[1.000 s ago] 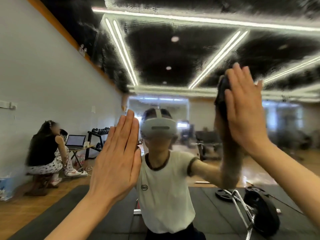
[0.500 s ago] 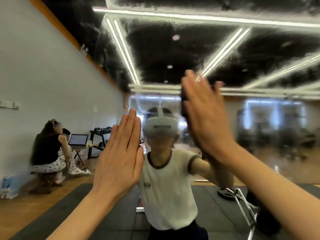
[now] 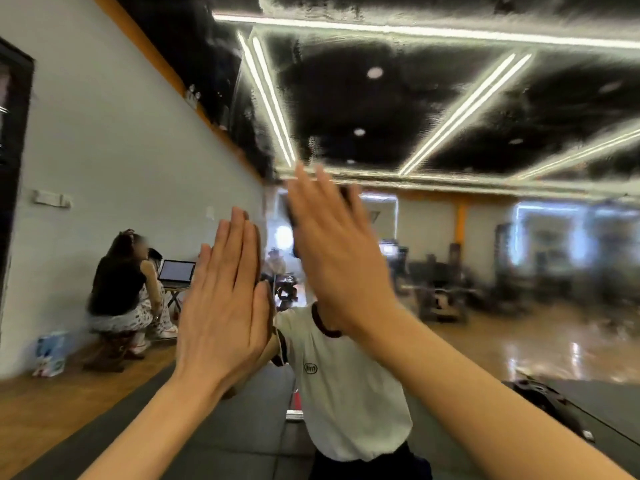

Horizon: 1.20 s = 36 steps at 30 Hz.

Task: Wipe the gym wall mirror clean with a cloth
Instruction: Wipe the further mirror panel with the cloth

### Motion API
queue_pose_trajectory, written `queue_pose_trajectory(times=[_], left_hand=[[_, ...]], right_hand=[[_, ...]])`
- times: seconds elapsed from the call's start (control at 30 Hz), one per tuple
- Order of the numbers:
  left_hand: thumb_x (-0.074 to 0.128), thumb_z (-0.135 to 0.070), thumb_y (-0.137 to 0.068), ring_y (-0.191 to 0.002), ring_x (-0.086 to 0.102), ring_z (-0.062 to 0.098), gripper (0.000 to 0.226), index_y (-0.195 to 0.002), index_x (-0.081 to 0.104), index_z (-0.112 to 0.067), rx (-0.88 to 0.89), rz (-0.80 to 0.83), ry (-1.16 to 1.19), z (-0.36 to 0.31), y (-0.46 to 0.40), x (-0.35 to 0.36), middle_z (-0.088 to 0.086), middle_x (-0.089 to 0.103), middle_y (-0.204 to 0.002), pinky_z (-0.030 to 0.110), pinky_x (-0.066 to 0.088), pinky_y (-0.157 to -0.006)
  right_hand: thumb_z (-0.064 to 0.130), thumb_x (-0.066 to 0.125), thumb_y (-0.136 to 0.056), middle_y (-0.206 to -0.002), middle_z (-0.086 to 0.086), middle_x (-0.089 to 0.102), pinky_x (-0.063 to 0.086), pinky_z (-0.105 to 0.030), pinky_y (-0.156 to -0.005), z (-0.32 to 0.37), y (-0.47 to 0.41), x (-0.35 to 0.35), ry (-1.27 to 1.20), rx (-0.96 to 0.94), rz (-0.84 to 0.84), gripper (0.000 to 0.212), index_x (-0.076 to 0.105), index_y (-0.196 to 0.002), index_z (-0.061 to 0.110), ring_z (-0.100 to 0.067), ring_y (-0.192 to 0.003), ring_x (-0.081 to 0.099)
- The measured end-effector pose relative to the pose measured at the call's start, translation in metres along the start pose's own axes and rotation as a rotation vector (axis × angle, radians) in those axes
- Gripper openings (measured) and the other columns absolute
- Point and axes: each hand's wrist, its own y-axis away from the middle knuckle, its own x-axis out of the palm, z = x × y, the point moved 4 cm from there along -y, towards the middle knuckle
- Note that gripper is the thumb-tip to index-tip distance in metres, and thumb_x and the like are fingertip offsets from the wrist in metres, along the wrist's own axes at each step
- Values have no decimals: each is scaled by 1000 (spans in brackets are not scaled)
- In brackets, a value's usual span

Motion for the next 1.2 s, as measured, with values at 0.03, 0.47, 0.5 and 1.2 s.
queue_pose_trajectory(times=[0.03,0.47,0.5,1.2], left_hand=[[27,-28,-102,-157,1,20,66,-161,8,-6,8,-6,7,0,0,-1,9,2,-170,31,-3,-126],[29,-27,-103,-157,3,19,63,-160,16,-4,21,-25,28,1,-1,-2,11,10,-169,30,-3,-126],[29,-27,-102,-157,2,20,64,-161,12,-5,31,-23,16,0,-1,-1,10,7,-169,30,-3,-126],[27,-21,-100,-157,4,19,64,-160,11,-3,9,-87,228,2,2,-7,11,7,-169,39,3,-127]], right_hand=[[15,29,-98,-161,-17,28,-3,-39,-125,-23,17,-11,-13,60,-31,58,32,-154,1,-29,-151,20],[27,22,-105,-165,-10,24,-3,-51,-122,34,-78,23,120,-12,-33,55,29,-157,9,-26,-154,16],[24,29,-104,-164,-11,28,3,-55,-122,15,-70,15,118,5,-64,53,32,-155,9,-27,-153,19],[14,49,-97,-145,-16,54,15,-46,-124,-12,16,-7,-127,-715,176,39,62,-132,3,-34,-143,38]])
